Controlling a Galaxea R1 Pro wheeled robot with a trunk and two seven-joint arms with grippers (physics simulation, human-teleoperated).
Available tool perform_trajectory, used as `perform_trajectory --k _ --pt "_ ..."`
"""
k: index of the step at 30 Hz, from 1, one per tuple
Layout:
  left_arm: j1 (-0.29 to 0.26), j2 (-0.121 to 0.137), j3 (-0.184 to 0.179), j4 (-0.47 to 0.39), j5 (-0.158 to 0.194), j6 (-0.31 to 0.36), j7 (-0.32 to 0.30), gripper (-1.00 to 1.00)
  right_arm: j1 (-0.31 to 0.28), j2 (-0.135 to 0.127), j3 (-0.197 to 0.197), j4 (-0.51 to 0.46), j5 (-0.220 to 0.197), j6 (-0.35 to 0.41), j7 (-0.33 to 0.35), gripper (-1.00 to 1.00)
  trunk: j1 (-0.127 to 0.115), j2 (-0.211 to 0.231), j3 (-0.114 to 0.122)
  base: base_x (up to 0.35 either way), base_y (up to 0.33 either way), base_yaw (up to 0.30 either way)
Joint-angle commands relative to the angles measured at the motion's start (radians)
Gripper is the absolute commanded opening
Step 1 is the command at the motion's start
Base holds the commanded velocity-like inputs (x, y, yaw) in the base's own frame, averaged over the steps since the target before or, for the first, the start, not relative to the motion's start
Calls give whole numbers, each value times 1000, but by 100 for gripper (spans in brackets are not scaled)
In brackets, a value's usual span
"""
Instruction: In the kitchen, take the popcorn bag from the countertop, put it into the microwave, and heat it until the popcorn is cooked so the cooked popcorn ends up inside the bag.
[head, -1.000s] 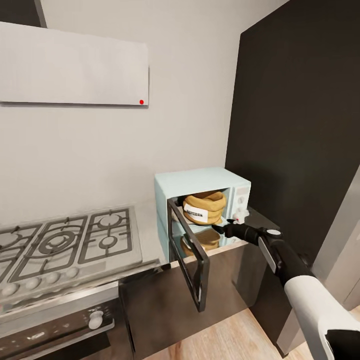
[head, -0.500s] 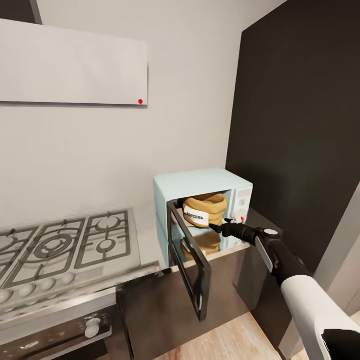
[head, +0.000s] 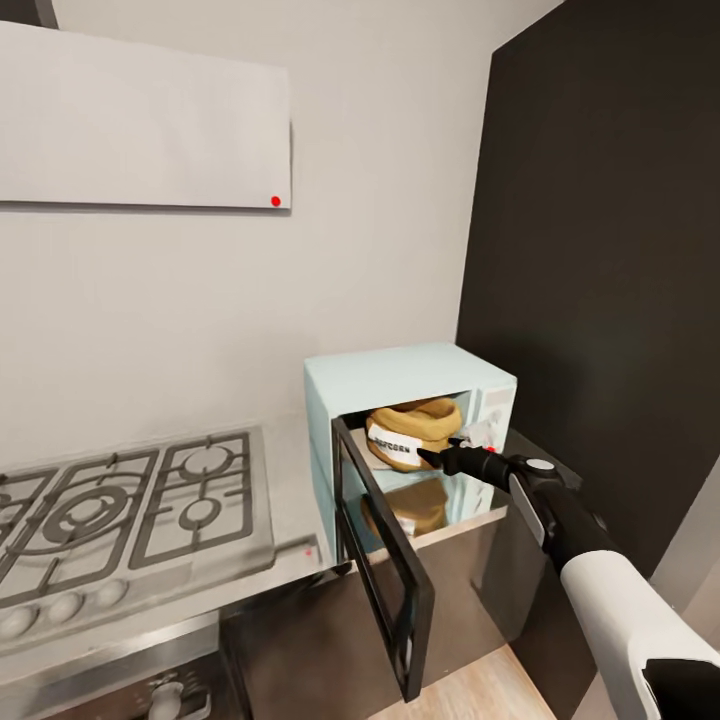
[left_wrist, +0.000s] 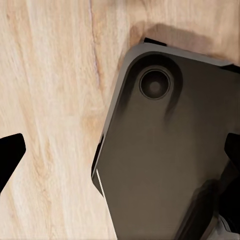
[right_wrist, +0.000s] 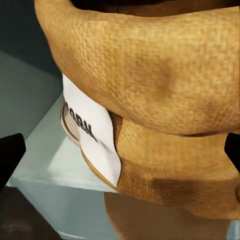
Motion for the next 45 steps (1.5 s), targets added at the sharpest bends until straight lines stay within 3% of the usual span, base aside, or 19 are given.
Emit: perform_trajectory --k 1,7,10,14,21,30,39,45 --pt "1 0 1 -2 3 -2 3 100 0 1 1 4 -4 8 3 100 0 -1 -1 183 0 0" --pt "0 0 1 -2 3 -2 2 100 0 27 2 35 -5 -67 6 100 0 -1 -1 183 0 0" --pt "0 0 1 -2 2 -2 3 100 0 37 3 70 -2 -76 12 100 0 -1 -1 183 0 0" --pt "0 0 1 -2 2 -2 3 100 0 81 4 92 -1 -78 12 100 0 -1 -1 183 0 0" --pt "0 0 1 -2 2 -2 3 100 0 110 4 126 -1 -78 13 100 0 -1 -1 149 0 0" --pt "0 -1 1 -2 2 -2 3 100 0 113 5 130 1 -78 12 100 0 -1 -1 -8 0 0" --pt "0 -5 2 -2 2 -3 7 100 0 101 6 129 12 -86 4 100 0 -1 -1 -293 0 0" --pt "0 -5 2 -2 2 -5 12 100 0 97 0 121 88 -108 0 100 0 -1 -1 -330 0 0"
